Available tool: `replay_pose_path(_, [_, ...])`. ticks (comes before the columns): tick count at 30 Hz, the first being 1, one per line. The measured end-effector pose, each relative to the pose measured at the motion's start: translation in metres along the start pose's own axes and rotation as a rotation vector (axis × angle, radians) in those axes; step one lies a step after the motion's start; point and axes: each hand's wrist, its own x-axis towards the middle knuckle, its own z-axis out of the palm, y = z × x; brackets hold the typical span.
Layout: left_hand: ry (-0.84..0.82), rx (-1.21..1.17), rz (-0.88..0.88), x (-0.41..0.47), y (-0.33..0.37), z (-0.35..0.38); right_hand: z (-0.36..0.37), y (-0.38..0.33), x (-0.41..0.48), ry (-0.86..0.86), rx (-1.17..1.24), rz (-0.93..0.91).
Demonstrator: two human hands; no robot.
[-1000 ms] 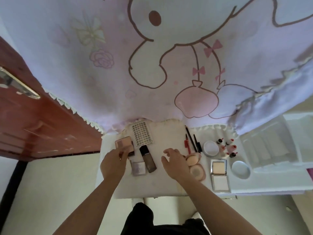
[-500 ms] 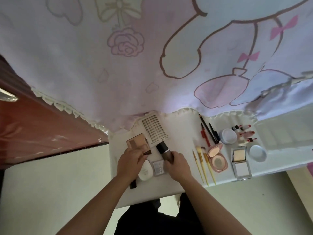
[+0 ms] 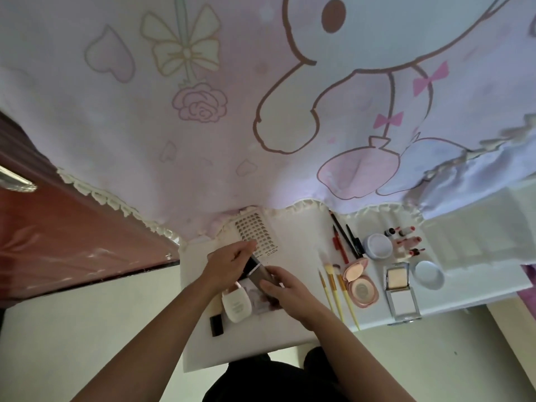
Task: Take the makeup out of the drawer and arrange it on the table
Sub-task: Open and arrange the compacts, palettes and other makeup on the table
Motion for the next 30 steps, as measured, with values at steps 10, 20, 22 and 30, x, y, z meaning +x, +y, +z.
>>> replay_pose_path(10, [0.079,0.214,0.238,-0.007,0.07,0.012,-0.026,-0.032,-0.017,-0.133,-0.148,0.023])
replay_pose_path(20, [0.381,-0.165,-0.06,0.005,0.068,-0.058,-0.077,-0.019,-0.057,-0.154,-0.163,0.11])
replay_pose_path(22, [0.429,-0.134,-0.102,0.008,0.054,-0.088,-0.094,-0.003,-0.064,-0.061,-0.166,0.139])
replay_pose_path(30, [0.268,-0.089,-0.056,0.005,0.063,0.001,-0.094,-0.012,-0.042,0.049,-0.189,0.017])
